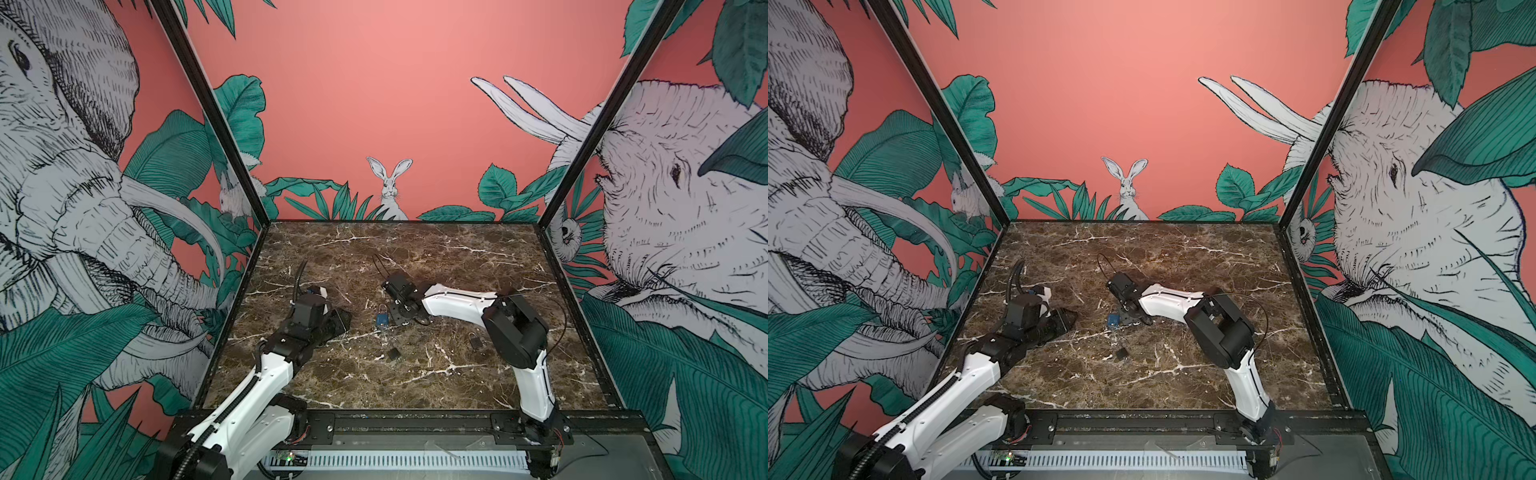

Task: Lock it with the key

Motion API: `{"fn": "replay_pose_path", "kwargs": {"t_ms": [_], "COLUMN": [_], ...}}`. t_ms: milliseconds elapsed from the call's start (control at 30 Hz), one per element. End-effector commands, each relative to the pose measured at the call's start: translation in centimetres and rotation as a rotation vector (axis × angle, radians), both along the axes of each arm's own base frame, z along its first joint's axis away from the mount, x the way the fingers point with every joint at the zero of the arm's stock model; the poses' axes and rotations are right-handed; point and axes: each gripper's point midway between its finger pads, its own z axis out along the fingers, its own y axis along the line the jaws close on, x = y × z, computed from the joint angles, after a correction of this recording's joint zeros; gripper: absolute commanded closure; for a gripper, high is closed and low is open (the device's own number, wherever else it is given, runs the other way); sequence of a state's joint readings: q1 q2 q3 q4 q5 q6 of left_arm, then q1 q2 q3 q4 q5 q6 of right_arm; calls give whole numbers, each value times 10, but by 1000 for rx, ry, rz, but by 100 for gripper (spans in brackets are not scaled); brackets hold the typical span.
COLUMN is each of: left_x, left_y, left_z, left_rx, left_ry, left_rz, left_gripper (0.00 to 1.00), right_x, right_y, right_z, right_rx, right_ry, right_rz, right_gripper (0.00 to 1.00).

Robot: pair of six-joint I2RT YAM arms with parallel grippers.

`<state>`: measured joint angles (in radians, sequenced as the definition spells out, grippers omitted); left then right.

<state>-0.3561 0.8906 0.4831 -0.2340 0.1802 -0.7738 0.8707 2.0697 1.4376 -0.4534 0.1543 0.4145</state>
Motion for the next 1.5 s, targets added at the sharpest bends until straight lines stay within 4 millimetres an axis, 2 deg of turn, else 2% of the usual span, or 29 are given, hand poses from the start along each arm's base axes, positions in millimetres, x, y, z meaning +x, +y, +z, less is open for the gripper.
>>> {"fn": "replay_pose_path", "kwargs": {"t_ms": [0, 67, 133, 267, 500, 533, 667, 833, 867, 1100, 1267, 1467], "left_x": [1, 1, 1, 0, -3, -3, -6, -14, -15, -22, -21, -21], "left_y": [2, 2, 2, 2, -7, -8, -21, -43, -49, -105, -137, -176], "left_z": [-1, 0, 0, 0, 16, 17, 24, 27, 30, 46, 57, 67], "left_rx": [-5, -5, -5, 8, 39, 44, 8, -54, -59, -175, -220, -274], "left_ry": [-1, -2, -3, -4, -22, -21, -37, -47, -58, -114, -145, -151], "left_rz": [8, 9, 8, -5, -107, -123, -189, -269, -288, -411, -483, -578], "left_gripper": [58, 58, 58, 59, 65, 66, 66, 66, 66, 62, 60, 60], "right_x": [-8, -8, -10, -13, -28, -37, -51, -72, -76, -103, -113, -123], "right_y": [-7, -7, -7, -3, -1, -6, -16, -26, -29, -44, -56, -65], "right_z": [-23, -23, -21, -9, 37, 38, 61, 85, 95, 129, 137, 138], "right_rx": [-63, -67, -63, -42, 85, 86, 121, 168, 188, 264, 273, 245], "right_ry": [43, 43, 43, 18, -9, 5, -10, -32, -50, -119, -140, -165], "right_rz": [8, 11, 21, 41, 96, 115, 148, 193, 199, 248, 250, 254], "right_gripper": [60, 66, 77, 83, 84, 84, 85, 85, 85, 85, 85, 86]}}
